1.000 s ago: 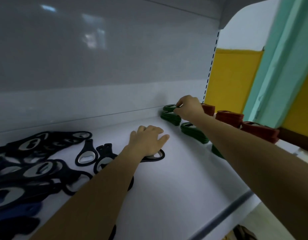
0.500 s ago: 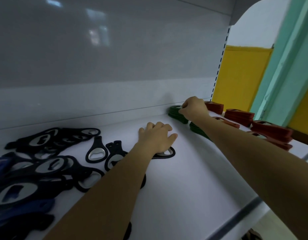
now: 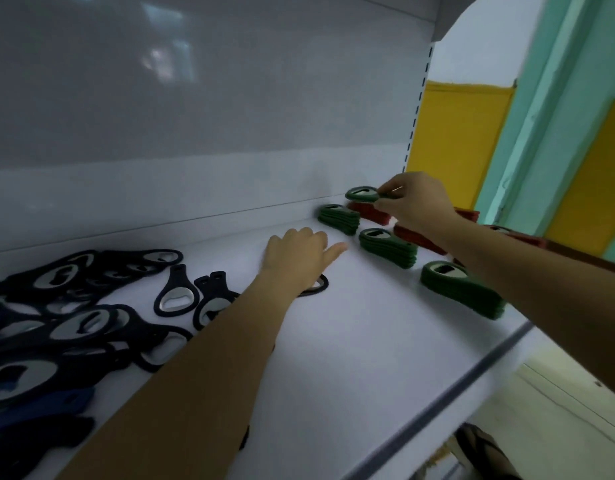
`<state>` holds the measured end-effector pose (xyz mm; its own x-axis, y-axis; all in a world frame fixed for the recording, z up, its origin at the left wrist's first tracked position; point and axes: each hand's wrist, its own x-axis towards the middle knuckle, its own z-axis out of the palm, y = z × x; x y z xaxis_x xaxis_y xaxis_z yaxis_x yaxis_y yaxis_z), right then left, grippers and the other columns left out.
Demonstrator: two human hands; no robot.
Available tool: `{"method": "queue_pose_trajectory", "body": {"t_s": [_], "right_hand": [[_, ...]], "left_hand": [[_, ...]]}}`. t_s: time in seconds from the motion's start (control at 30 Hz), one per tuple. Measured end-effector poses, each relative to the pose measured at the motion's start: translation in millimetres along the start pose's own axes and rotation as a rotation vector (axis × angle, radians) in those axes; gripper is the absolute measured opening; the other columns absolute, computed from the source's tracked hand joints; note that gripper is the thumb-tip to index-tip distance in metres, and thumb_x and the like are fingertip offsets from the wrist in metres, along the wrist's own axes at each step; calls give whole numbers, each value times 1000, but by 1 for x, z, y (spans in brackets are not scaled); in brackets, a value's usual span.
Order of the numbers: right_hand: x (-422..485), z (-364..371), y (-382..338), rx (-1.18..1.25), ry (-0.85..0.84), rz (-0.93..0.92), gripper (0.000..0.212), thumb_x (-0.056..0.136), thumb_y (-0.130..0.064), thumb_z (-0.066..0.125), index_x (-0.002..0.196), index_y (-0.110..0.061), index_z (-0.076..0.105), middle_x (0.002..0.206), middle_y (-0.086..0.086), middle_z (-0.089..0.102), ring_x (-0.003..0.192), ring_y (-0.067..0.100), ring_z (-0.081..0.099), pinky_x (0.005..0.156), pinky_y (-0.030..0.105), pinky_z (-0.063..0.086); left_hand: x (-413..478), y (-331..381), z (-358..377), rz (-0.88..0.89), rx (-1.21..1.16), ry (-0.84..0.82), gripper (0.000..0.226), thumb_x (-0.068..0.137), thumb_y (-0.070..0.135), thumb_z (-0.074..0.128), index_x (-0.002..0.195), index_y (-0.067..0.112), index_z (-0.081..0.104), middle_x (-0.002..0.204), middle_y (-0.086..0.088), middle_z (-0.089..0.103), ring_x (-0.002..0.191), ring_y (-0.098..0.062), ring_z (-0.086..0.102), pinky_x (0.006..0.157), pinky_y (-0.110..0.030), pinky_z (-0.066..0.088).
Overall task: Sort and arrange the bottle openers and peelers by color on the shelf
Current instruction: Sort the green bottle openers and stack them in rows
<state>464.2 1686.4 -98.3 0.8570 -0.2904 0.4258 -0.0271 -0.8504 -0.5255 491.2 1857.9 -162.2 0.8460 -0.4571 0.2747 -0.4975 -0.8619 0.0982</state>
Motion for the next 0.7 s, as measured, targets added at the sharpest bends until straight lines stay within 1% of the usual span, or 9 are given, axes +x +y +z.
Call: {"method": "queue_pose_trajectory", "body": {"t_s": [0.1, 0.13, 0.2, 0.3, 0.33, 0.43, 0.47, 0.6, 0.7], "right_hand": [[-23, -16, 14, -3, -51, 16, 27, 85, -17, 65, 110, -9, 66, 104, 5, 65, 67, 11, 55, 47, 8, 41], [-29, -17, 18, -4, -66, 30, 27, 84, -18, 66, 110, -10, 66, 103, 4, 65, 68, 12, 56, 51, 9, 43], [-37, -16, 24, -12, -86, 47, 27, 83, -19, 69, 108, -10, 67, 107, 6, 67, 74, 15, 60, 62, 18, 48], [-43, -11, 27, -24, -89, 50, 25, 83, -19, 68, 106, -9, 67, 106, 8, 68, 57, 7, 52, 53, 18, 47], [-43, -10, 27, -25, -84, 48, 24, 83, -19, 68, 106, -9, 67, 105, 8, 68, 57, 8, 52, 56, 21, 49], [-44, -4, 23, -49, -87, 57, 24, 84, -19, 66, 106, -11, 67, 103, 8, 69, 78, 19, 64, 79, 36, 55], [-43, -2, 23, -55, -89, 62, 23, 84, -19, 66, 106, -11, 67, 103, 8, 69, 83, 21, 65, 82, 39, 54], [-41, 3, 24, -70, -91, 91, 26, 82, -23, 68, 106, -13, 66, 104, 7, 68, 89, 21, 63, 85, 41, 53], [-40, 2, 26, -27, -70, 96, 31, 82, -24, 69, 110, -11, 65, 111, 8, 66, 93, 21, 62, 87, 40, 52]], "left_hand": [[-5, 8, -3, 65, -31, 87, 47, 97, 52, 18, 86, 19, 48, 101, -6, 60, 99, -26, 54, 77, -34, 36], [-8, 11, -3, 86, -43, 107, 43, 98, 50, 16, 82, 21, 43, 99, -6, 59, 97, -27, 54, 77, -34, 36], [-11, 14, -3, 115, -42, 143, 43, 99, 47, 16, 82, 20, 45, 97, -7, 60, 96, -28, 55, 78, -35, 38], [-12, 12, -2, 108, -22, 157, 43, 100, 44, 17, 82, 19, 46, 97, -8, 61, 96, -29, 56, 75, -35, 38], [-12, 12, -2, 99, -16, 146, 42, 100, 44, 16, 80, 19, 43, 97, -8, 61, 96, -29, 56, 76, -35, 39], [-13, 12, -1, 88, -9, 118, 45, 100, 45, 16, 82, 17, 48, 98, -9, 61, 98, -29, 55, 79, -37, 41], [-13, 12, -1, 89, -11, 119, 48, 100, 45, 16, 85, 15, 51, 99, -9, 60, 99, -29, 55, 80, -37, 41], [-13, 12, 1, 90, -16, 123, 53, 99, 46, 16, 92, 12, 56, 102, -9, 60, 100, -29, 53, 79, -37, 41], [-12, 12, 1, 85, -12, 117, 50, 99, 46, 16, 86, 14, 52, 101, -9, 60, 100, -29, 53, 79, -37, 41]]}}
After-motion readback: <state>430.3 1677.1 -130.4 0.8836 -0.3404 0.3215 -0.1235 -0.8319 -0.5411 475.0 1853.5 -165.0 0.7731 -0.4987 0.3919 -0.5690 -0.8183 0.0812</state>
